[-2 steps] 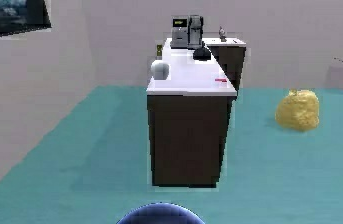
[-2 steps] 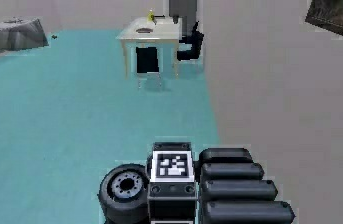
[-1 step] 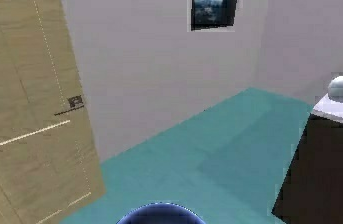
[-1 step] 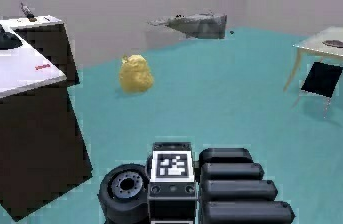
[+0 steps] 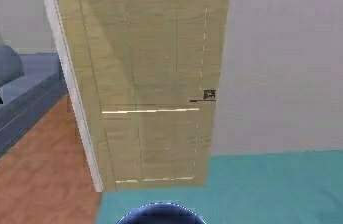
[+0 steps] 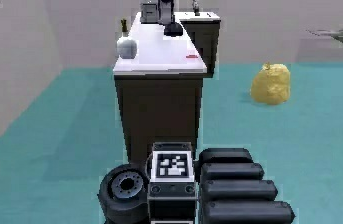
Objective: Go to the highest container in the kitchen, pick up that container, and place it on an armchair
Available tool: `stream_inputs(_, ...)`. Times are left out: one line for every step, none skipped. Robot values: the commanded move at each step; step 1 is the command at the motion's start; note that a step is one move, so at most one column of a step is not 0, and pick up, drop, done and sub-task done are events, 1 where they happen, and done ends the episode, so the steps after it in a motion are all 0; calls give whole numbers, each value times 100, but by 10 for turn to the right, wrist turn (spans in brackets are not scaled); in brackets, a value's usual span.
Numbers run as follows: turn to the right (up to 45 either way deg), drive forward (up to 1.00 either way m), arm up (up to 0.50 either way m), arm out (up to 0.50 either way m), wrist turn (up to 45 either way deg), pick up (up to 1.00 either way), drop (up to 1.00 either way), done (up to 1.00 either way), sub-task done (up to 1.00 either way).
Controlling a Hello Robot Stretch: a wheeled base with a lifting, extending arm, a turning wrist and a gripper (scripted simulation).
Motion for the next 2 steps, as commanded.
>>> stream_inputs(0, 55, 0, 0, 0, 0, 0, 0, 0)
stream_inputs(-450, 0, 0, 0, 0, 0, 0, 0, 0)
